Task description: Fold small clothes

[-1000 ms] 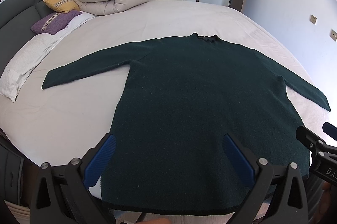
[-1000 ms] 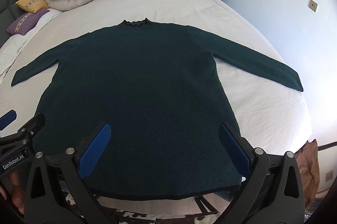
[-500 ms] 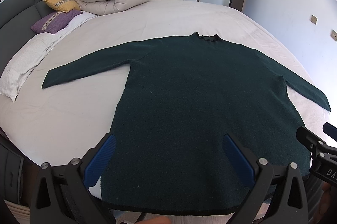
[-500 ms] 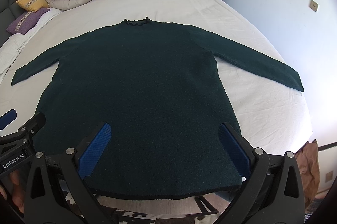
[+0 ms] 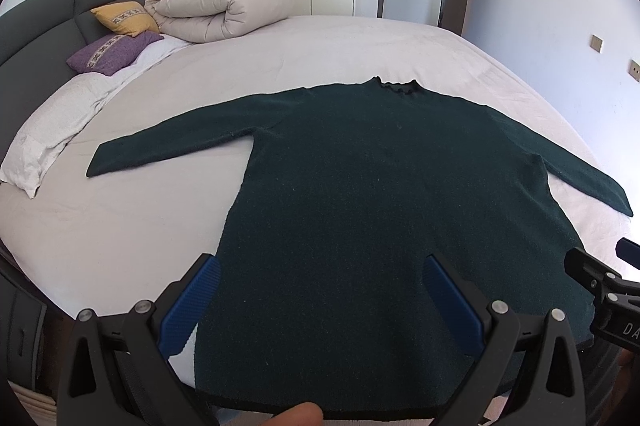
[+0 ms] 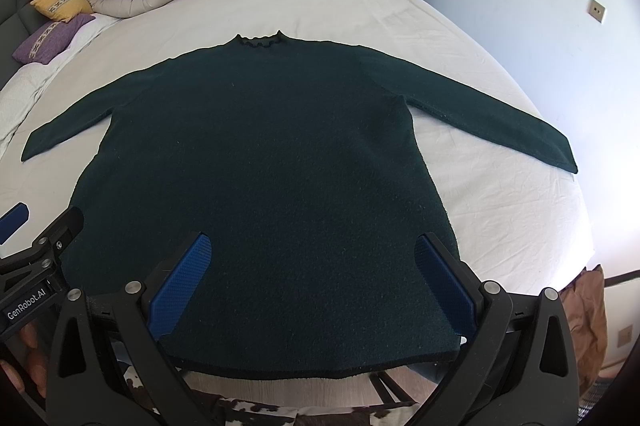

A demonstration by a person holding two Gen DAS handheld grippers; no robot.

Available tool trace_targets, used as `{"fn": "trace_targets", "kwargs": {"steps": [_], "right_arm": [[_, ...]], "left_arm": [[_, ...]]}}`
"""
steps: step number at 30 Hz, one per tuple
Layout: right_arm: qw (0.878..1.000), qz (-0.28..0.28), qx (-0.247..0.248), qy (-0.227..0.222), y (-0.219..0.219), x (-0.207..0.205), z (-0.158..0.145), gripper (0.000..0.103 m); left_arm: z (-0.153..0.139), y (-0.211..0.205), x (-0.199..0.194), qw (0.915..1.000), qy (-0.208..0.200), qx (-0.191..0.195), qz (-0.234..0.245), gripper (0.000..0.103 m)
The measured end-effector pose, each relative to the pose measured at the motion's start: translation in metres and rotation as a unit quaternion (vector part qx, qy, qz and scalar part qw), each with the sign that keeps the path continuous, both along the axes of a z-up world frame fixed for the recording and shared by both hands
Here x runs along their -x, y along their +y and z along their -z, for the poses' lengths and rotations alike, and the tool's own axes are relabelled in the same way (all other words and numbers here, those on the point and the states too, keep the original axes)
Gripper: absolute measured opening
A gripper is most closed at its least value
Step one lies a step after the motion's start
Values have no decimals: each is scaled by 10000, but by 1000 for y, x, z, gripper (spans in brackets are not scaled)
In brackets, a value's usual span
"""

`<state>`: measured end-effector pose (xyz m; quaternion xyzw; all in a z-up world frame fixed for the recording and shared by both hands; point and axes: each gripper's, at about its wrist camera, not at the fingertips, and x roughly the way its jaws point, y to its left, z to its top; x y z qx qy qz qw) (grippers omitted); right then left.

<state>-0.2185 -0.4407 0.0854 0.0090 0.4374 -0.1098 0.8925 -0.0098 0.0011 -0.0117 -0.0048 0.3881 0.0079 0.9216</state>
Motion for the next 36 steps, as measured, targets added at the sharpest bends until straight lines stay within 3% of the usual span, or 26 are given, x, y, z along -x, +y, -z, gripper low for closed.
{"fn": "trace_targets", "kwargs": {"steps": [8, 12, 15, 19, 21, 24, 30, 31, 32, 36], "right_arm": [[9996, 113, -199, -137, -24, -1, -2, 103], [9955, 491, -615, -523, -83, 1, -12, 103], [9819, 1059, -1204, -1010, -155, 10, -19, 103], [9414, 1955, -2146, -1719, -266, 28, -13, 103], [9117, 2386, -2654, -2033, -320, 35, -1, 103], [8650, 2868, -3441, -2263, -388, 45, 27, 103], [7726, 3430, -4809, -2326, -469, 51, 93, 103], [7623, 3450, -4919, -2405, -476, 52, 99, 103], [7598, 3447, -4921, -2484, -479, 51, 100, 103], [7699, 3360, -4786, -2556, -487, 32, 99, 103]], "left_arm": [[7, 1, -10, 9998, 170, -4, 56, 103], [11, 8, -23, 9987, 380, 342, 78, 103], [13, 11, -33, 9946, 546, 850, 230, 103], [11, 1, -42, 9881, 531, 1363, 480, 103], [12, -6, -46, 9844, 528, 1596, 510, 103], [17, -25, -60, 9829, 879, 1470, 678, 103], [20, -34, -84, 9757, 946, 1924, 461, 103], [20, -38, -89, 9739, 982, 1978, 530, 103], [20, -42, -94, 9722, 1008, 2026, 603, 103], [22, -57, -109, 9679, 1035, 2170, 727, 103]]}}
